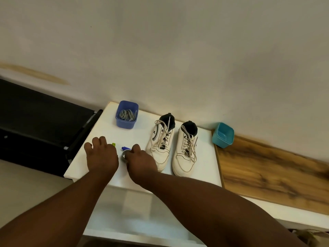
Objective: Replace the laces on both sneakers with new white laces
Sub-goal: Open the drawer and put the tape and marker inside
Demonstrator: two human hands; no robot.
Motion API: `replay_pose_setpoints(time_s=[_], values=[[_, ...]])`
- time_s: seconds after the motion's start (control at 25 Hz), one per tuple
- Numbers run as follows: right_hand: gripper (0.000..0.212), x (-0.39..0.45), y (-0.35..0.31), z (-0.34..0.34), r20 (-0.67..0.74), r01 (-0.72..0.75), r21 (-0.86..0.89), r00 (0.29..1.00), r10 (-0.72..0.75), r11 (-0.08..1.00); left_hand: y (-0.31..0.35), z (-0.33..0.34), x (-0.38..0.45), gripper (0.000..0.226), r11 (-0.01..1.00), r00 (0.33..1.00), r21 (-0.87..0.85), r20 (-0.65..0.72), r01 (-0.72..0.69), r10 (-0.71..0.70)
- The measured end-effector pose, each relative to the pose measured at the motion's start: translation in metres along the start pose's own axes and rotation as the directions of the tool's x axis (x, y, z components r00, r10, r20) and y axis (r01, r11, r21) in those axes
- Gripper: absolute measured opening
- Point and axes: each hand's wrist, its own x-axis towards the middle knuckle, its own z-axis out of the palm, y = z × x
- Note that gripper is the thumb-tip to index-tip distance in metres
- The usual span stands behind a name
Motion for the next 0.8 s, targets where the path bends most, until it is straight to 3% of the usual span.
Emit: replay_pose_setpoints(time_s=[0.24,0.4,0.56,0.68,0.8], values=[[0.020,-0.015,0.000,-0.006,-0.093,-0.023,0.023,0.995,0.025,0.999,0.005,-0.014,-0.008,0.028,0.997,1.000,-0.078,-0.024,-0.017,0.015],[0.013,-0.063,-0.004,-0.023,-0.162,-0.006,0.177,0.986,0.035,0.984,0.005,-0.042,-0.021,0.033,0.962,0.974,-0.268,0.203,-0.042,0.099],[0.015,-0.135,0.000,-0.007,0.038,0.071,0.242,0.996,-0.082,0.968,0.002,-0.032,-0.066,0.028,0.948,0.914,-0.250,0.305,-0.196,0.269],[0.030,-0.154,0.007,0.019,0.212,-0.030,0.305,0.977,-0.037,0.952,0.006,-0.005,-0.097,0.025,0.939,0.824,-0.233,0.458,-0.253,0.335],[0.042,-0.151,0.027,0.067,0.343,-0.132,0.247,0.938,0.041,0.960,0.013,0.027,-0.102,0.040,0.935,0.734,-0.287,0.586,-0.207,0.342]])
